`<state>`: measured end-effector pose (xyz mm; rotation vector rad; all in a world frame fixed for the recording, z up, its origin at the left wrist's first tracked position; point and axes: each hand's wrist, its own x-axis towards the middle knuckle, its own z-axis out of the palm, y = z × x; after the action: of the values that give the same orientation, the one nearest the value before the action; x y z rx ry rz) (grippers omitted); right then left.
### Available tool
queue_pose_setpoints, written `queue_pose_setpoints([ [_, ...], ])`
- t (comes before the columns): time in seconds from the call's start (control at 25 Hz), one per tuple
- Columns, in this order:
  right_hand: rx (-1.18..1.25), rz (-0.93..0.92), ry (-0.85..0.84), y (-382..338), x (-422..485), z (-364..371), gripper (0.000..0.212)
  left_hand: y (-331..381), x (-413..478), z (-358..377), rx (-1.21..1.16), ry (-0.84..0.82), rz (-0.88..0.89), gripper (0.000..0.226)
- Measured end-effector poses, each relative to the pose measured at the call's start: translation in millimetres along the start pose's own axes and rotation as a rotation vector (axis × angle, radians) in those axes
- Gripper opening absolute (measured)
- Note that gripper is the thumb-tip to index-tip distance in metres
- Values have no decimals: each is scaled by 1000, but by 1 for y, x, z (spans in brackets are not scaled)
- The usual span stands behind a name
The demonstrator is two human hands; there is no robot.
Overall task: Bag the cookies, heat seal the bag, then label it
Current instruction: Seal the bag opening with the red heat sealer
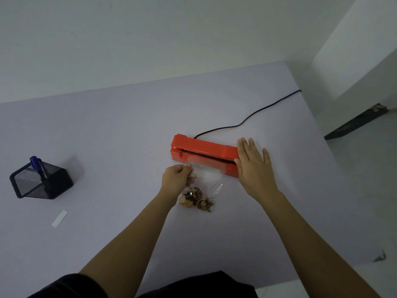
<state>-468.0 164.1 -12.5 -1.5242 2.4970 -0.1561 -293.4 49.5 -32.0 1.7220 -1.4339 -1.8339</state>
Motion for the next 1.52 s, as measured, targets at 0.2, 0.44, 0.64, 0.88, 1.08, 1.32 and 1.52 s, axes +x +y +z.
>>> queue_pose_setpoints([
  [0.2,43,2,-44,1,6,6,50,0,1,0,8,3,-6,24],
  [0.44,81,-5,24,1,6,14,48,-1,2,-1,25,5,5,26],
  [0.64,84,0,64,2,6,19,48,-2,3,-2,31,-6,11,25],
  [0.88,57,-4,98,3,6,20,48,-2,5,-1,20,-8,-1,25],
  [1.08,51,-11,112,3,7,21,46,-5,7,-1,19,-13,-13,25],
  [1.32,37,-8,118,3,6,21,47,-9,12,1,61,-21,-14,28],
  [1.52,34,-11,121,3,6,21,46,-11,17,1,85,-30,-8,28],
])
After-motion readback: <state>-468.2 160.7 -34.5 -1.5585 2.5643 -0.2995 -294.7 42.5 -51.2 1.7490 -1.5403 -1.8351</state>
